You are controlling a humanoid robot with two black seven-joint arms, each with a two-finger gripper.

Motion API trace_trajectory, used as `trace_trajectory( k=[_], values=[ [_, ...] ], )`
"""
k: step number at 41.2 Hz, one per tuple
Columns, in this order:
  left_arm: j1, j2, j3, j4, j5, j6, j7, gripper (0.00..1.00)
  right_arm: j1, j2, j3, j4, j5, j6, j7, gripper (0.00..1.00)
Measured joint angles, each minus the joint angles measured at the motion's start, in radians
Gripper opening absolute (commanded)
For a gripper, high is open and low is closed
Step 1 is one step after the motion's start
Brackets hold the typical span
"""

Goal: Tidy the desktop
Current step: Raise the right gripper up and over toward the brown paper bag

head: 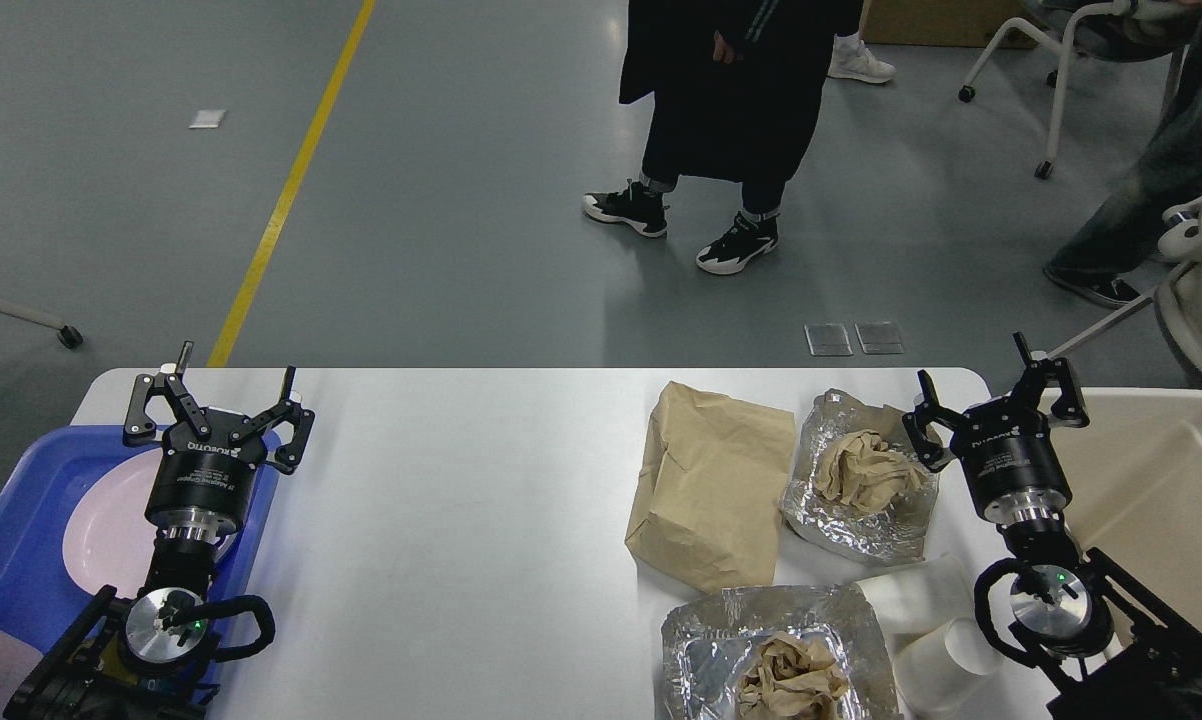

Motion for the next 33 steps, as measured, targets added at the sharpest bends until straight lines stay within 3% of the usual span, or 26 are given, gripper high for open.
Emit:
trace_trajectory(
  k=[10,18,23,33],
  values=[
    [0.000,0.000,0.000,0.000,0.000,0.000,0.000,0.96,0.020,-0.020,-0.014,0.010,0.002,0.025,0.003,1.00],
    [0.000,0.000,0.000,0.000,0.000,0.000,0.000,0.96,0.086,-0.204,-0.158,0.003,0.005,0.176,0.008,1.00],
    [0.000,0.000,0.000,0.000,0.000,0.000,0.000,0.96,0.201,-0.360,-0.427,0.001,0.006,0.221,0.009,1.00],
    [0.000,0.000,0.000,0.000,0.000,0.000,0.000,0.96,0.636,-0.487,-1.059,-0.035,0.012,0.223,0.009,1.00]
  ],
)
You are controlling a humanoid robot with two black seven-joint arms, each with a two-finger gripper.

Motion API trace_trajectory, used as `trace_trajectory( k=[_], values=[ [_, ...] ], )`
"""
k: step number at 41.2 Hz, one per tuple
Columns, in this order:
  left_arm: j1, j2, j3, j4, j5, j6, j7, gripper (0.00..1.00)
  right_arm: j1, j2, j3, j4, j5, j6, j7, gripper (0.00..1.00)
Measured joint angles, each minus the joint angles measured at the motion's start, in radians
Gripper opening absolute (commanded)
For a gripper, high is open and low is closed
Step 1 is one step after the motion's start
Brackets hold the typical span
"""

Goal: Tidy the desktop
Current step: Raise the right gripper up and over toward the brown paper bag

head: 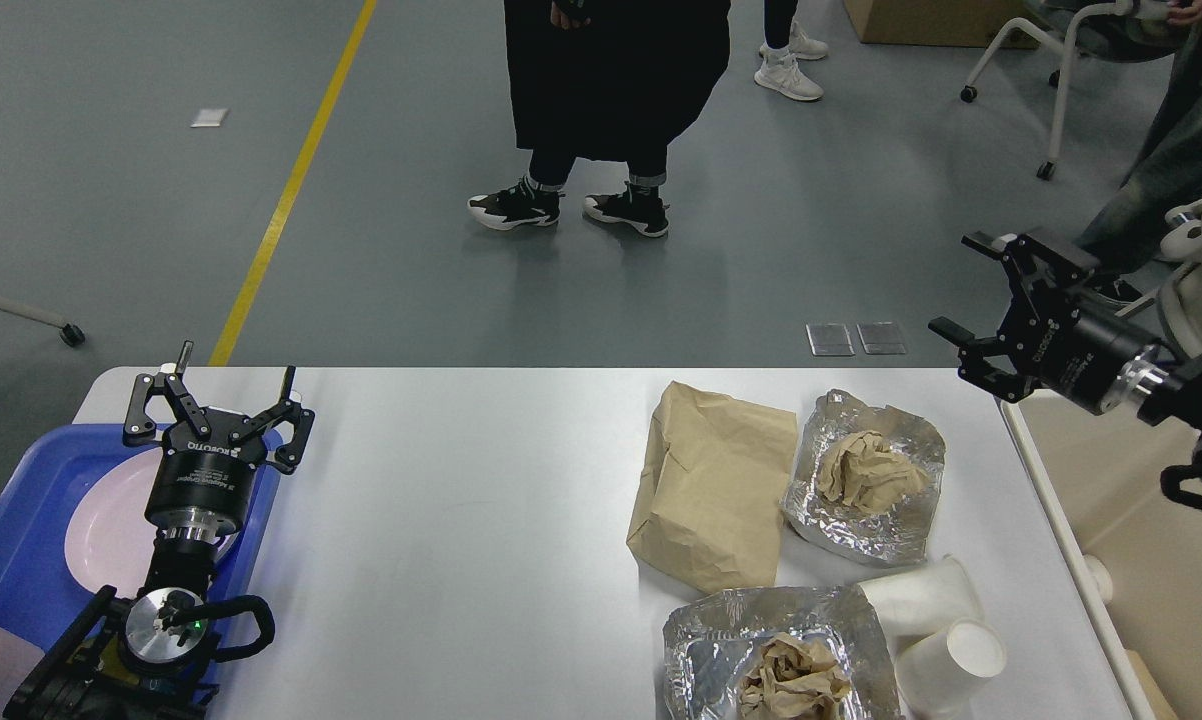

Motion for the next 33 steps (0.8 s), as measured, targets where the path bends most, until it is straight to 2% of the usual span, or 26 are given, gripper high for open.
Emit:
trace_trajectory(
  k=[7,15,23,26,28,33],
  values=[
    [0.000,0.000,0.000,0.000,0.000,0.000,0.000,0.96,0.308,0.014,-0.404,-0.010,0.037,0.004,-0.001,1.00],
    [0.000,0.000,0.000,0.000,0.000,0.000,0.000,0.96,0.669,0.170,-1.010,-0.002,0.111,0.007,-0.002,1.00],
    [0.000,0.000,0.000,0.000,0.000,0.000,0.000,0.96,0.891,0.310,-1.307,0.086,0.125,0.097,-0.021,1.00],
    [0.000,0.000,0.000,0.000,0.000,0.000,0.000,0.96,0.969,0.362,-1.365,0.122,0.117,0.154,-0.068,1.00],
    [0.000,0.000,0.000,0.000,0.000,0.000,0.000,0.96,1.038,0.408,-1.394,0.156,0.115,0.193,-0.152,1.00],
    [0.000,0.000,0.000,0.000,0.000,0.000,0.000,0.96,1.151,0.472,-1.402,0.247,0.119,0.217,-0.364,1.00]
  ],
)
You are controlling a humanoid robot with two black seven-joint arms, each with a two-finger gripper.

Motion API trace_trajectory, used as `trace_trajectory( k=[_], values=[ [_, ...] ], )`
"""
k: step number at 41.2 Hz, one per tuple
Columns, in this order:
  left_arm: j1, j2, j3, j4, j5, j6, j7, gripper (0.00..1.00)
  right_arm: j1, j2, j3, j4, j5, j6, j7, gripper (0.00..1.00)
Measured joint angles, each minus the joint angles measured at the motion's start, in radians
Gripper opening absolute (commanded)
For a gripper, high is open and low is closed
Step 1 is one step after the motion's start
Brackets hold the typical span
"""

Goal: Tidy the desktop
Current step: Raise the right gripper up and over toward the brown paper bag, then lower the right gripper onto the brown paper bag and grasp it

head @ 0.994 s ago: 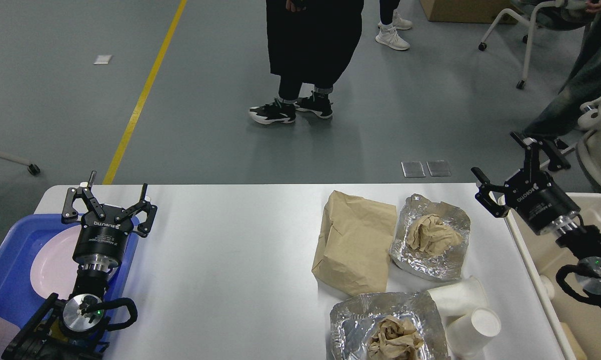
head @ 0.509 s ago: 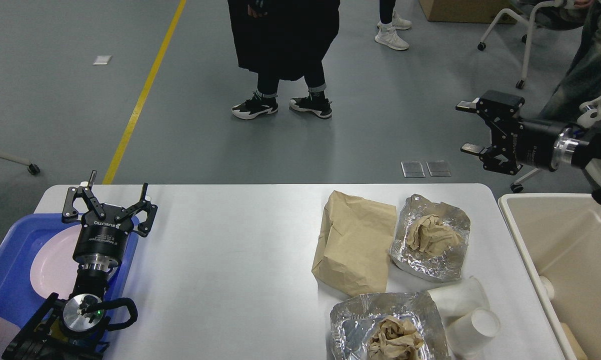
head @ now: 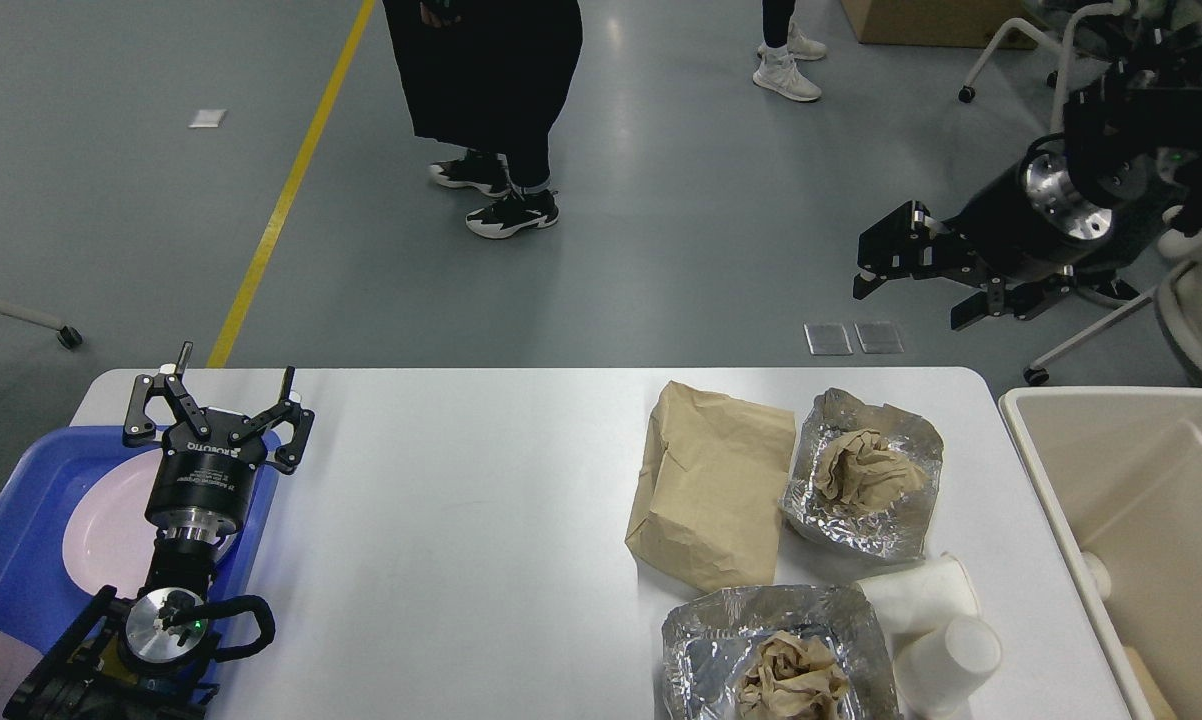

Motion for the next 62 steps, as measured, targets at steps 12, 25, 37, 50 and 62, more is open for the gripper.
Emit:
trace_trajectory(
  k=[12,25,37,50,62],
  values=[
    [0.000,0.000,0.000,0.000,0.000,0.000,0.000,0.96,0.307,0.063,-0.004,0.308,0.007,0.012,-0.221,1.00],
    [0.000,0.000,-0.001,0.000,0.000,0.000,0.000,0.96,0.449,0.055,-0.037,0.506,0.004,0.009,-0.223,1.00],
    [0.000,0.000,-0.001,0.000,0.000,0.000,0.000,0.96,0.405,0.063,-0.023,0.484,0.022,-0.022,-0.218,1.00],
    [0.000,0.000,-0.001,0.000,0.000,0.000,0.000,0.96,0.155,0.171,0.146,0.249,0.234,-0.102,-0.278,1.00],
    [0.000,0.000,-0.001,0.000,0.000,0.000,0.000,0.96,-0.191,0.348,0.278,-0.105,0.264,-0.142,-0.326,1.00]
  ],
)
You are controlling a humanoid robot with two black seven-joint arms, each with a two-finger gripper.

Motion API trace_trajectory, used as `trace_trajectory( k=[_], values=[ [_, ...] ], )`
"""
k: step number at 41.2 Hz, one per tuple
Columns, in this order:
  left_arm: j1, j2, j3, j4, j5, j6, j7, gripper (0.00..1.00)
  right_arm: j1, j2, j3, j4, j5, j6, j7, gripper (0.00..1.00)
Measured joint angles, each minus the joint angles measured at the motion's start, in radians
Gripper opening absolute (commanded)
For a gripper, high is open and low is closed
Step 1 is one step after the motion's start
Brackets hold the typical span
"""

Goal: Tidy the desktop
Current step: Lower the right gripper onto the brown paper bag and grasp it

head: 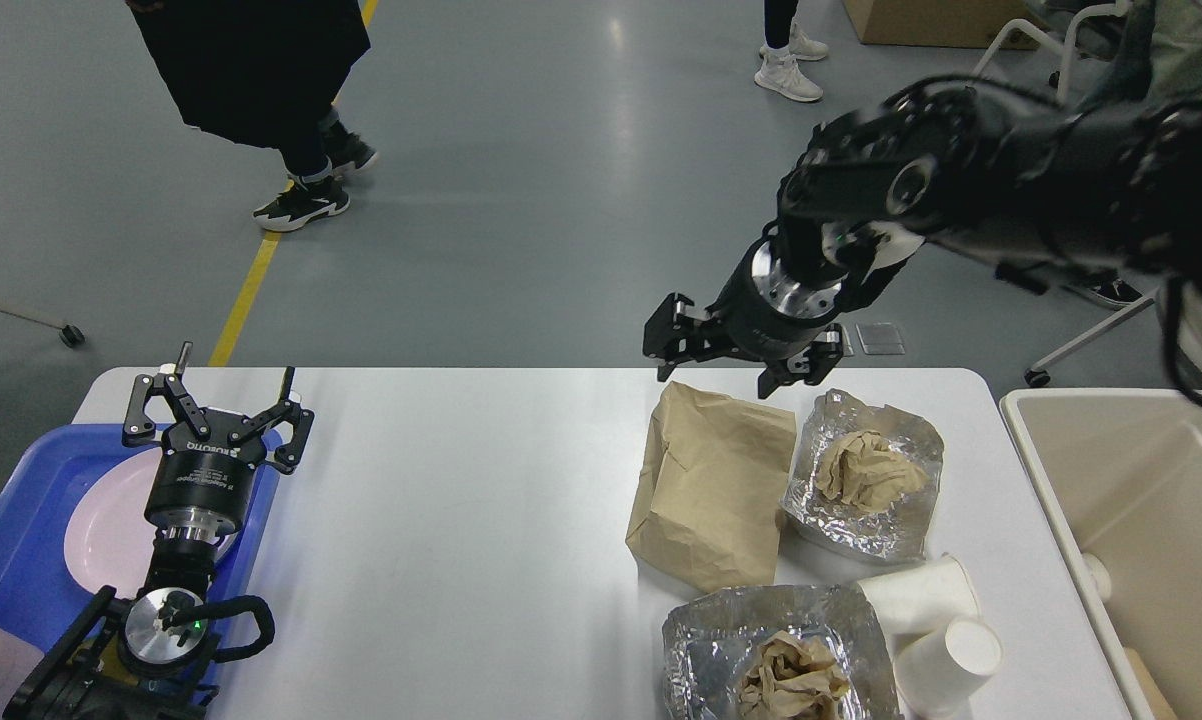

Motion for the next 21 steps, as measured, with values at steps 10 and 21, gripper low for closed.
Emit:
trace_trajectory(
  k=[10,21],
  values=[
    [0.000,0.000,0.000,0.000,0.000,0.000,0.000,0.96,-0.320,0.130,0.051,-0.324,-0.092,-0.002,0.002,1.00],
    [0.000,-0.001,0.001,0.000,0.000,-0.001,0.000,0.96,-0.483,0.143,0.098,-0.397,-0.263,-0.144,0.004,1.00]
  ],
)
